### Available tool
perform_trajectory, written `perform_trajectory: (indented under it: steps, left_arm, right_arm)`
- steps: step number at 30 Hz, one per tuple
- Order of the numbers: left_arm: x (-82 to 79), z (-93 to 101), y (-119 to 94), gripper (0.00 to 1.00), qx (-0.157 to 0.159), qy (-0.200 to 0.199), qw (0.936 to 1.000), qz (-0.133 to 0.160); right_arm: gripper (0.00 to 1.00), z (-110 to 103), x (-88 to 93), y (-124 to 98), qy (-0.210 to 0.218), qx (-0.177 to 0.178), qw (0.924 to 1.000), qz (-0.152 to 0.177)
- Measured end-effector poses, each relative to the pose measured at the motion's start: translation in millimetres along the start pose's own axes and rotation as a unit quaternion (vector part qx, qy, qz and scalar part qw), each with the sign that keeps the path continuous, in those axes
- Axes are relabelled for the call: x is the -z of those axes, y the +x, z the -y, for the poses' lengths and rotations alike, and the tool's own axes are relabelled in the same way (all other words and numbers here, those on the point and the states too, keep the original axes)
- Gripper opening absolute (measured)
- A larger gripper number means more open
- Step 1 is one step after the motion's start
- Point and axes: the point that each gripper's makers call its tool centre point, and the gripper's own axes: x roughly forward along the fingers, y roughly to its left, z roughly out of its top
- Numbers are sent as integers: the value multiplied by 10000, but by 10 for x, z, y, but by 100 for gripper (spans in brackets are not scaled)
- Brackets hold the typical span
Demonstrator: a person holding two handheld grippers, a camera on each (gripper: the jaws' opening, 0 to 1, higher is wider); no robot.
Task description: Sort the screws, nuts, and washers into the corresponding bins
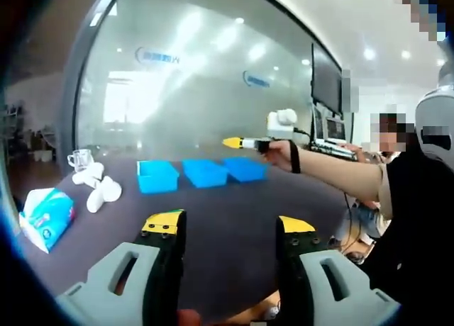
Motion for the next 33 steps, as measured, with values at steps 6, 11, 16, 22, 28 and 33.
perform_trajectory:
  steps: [6, 11, 16, 22, 28, 33]
  left_arm:
    - [17, -32, -19, 48, -37, -32, 10000, -11]
    - [24, -35, -15, 48, -42, -57, 10000, -5]
    - [11, -55, -18, 48, -88, -45, 10000, 16]
    - [25, -62, -33, 48, -106, -9, 9999, -10]
    - [31, -77, -46, 48, -108, -25, 9999, 7]
    - [18, -147, -45, 48, -169, -14, 9998, 54]
  right_arm:
    - [2, 202, 28, 359, -213, 306, 9990, -238]
    - [2, 322, 83, 541, -270, 458, 9978, -407]
    - [2, 340, 123, 624, -283, 525, 9970, -495]
    - [26, 382, 169, 637, -477, 663, 9952, -546]
    - [31, 220, 142, 387, -340, 491, 9970, -497]
    - [32, 26, 61, 12, -324, 199, 9986, -359]
